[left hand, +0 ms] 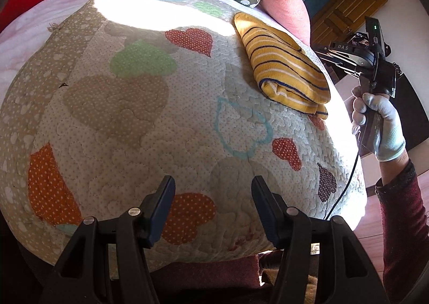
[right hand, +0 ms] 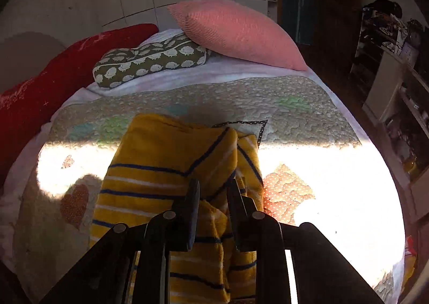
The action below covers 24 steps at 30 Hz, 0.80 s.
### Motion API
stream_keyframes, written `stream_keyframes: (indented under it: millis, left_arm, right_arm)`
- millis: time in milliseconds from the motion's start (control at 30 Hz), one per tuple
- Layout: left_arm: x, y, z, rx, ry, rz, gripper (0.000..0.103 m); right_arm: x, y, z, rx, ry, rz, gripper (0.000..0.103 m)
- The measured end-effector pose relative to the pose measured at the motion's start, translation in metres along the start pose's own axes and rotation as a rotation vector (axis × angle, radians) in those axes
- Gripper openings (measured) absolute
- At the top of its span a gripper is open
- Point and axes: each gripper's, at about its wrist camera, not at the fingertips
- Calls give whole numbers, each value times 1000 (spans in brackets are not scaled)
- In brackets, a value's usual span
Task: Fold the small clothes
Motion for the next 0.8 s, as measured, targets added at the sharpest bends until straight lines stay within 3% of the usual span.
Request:
stream_keyframes:
  millis: [100, 167, 233, 267, 400, 500, 567, 667, 800]
  left_arm:
    - [-2, 4, -3, 12, -7, 4, 58]
    - [-6, 6, -3, 16, -18, -7, 58]
    - [-10, 7, -1, 9, -24, -20, 58]
    - [-12, 7, 1, 1, -18, -25, 58]
    - [-12, 8, 7, -12, 4, -26, 62]
    - [-8, 9, 7, -12, 25, -16, 62]
    - [-7, 10, 5, -7, 30, -15, 62]
    - [-6, 11, 3, -3, 30, -10, 62]
    - [-6, 13, -2, 5, 17, -12, 62]
  right_arm:
    - [23, 17, 54, -116, -100, 83, 28]
    - [41, 35, 76, -203, -76, 124, 28]
    - [57, 57, 81, -227, 12, 164, 28]
    - [60, 65, 74, -192, 17, 170, 28]
    - [41, 90, 24, 1, -96, 127, 29]
    - [24, 92, 8, 32, -164, 153, 28]
    - [3, 81, 2, 68, -191, 123, 29]
    - [-21, 54, -13, 134, -206, -1, 30]
    - [-5, 21, -42, 298, -284, -48, 31]
Point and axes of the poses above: each gripper's, at about its wrist camera, not at the fingertips, and x roughly the way its jaws point, z to its left, y to its underside, and after that the axes turned 7 degrees about -y, right-handed
